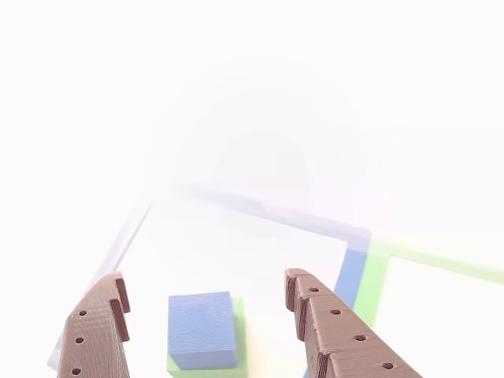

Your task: Tower of hanoi

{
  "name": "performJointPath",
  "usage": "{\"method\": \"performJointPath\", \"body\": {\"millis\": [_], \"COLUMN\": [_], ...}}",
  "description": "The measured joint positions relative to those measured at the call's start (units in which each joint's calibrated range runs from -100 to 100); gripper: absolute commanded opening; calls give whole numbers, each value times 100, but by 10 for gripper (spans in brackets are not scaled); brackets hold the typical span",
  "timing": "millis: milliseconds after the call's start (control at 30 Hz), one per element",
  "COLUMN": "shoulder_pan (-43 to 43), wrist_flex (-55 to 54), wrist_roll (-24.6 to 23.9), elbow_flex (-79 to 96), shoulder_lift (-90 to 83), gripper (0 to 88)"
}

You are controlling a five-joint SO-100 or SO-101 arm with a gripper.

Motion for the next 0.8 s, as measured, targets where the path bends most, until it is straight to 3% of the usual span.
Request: {"method": "performJointPath", "body": {"millis": [167,367,567,800], "shoulder_pan": [147,508,892,1351], "wrist_flex": [1573,4358,7456,10249], "wrist_roll": [0,0,0,0], "elbow_flex": [-357,-1340,-3194,-5605], "shoulder_lift": [-1072,-2431,-3014,-3073], "gripper": [177,2,1,1]}}
